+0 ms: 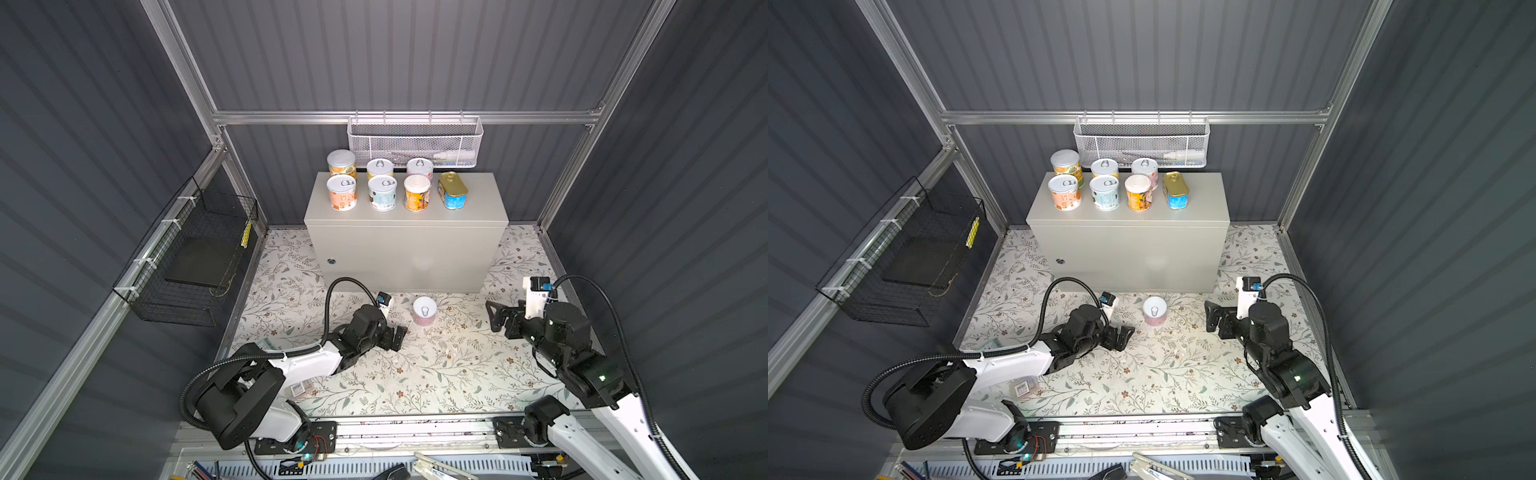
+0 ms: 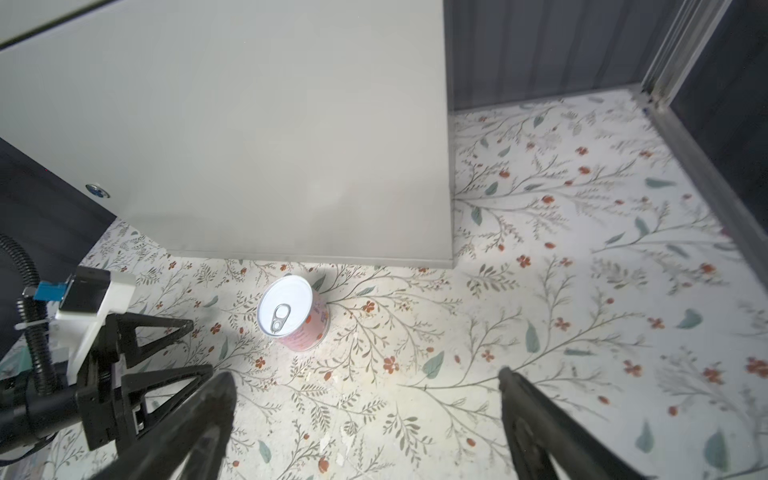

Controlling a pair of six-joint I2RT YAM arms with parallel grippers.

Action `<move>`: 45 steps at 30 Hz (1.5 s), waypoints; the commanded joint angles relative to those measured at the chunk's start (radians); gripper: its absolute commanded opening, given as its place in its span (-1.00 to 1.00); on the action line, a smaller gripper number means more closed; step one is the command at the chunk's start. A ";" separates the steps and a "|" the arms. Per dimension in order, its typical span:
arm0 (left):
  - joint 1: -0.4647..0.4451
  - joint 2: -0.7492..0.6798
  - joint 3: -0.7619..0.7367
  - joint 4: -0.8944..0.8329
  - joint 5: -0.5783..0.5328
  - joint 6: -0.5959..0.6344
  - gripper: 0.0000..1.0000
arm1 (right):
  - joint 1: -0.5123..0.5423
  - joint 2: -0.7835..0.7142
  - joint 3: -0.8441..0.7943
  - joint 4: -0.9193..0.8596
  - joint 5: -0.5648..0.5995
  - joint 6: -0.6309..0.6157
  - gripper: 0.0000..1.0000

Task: Place and organize the canned foods onto the counter
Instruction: 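Release the gold tin on the cabinet top and draw the right gripper back, then lower the left gripper onto the pink can and close it around the can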

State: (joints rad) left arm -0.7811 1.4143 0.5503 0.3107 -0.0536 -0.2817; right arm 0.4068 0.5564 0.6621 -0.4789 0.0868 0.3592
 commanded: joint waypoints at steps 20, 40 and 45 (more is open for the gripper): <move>-0.092 0.348 0.444 -0.159 -0.019 -0.036 0.99 | 0.001 -0.212 -0.286 0.095 -0.102 0.182 0.98; -0.152 0.535 0.609 -0.210 -0.146 -0.026 0.97 | 0.000 -0.282 -0.293 -0.040 -0.094 0.185 0.98; -0.153 0.515 0.603 -0.191 -0.172 -0.034 0.86 | 0.000 -0.279 -0.294 -0.039 -0.087 0.184 0.98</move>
State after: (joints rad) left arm -0.9287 1.9545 1.1347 0.1062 -0.1959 -0.3099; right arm 0.4068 0.2844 0.3794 -0.5022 -0.0006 0.5392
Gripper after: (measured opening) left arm 0.944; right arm 0.988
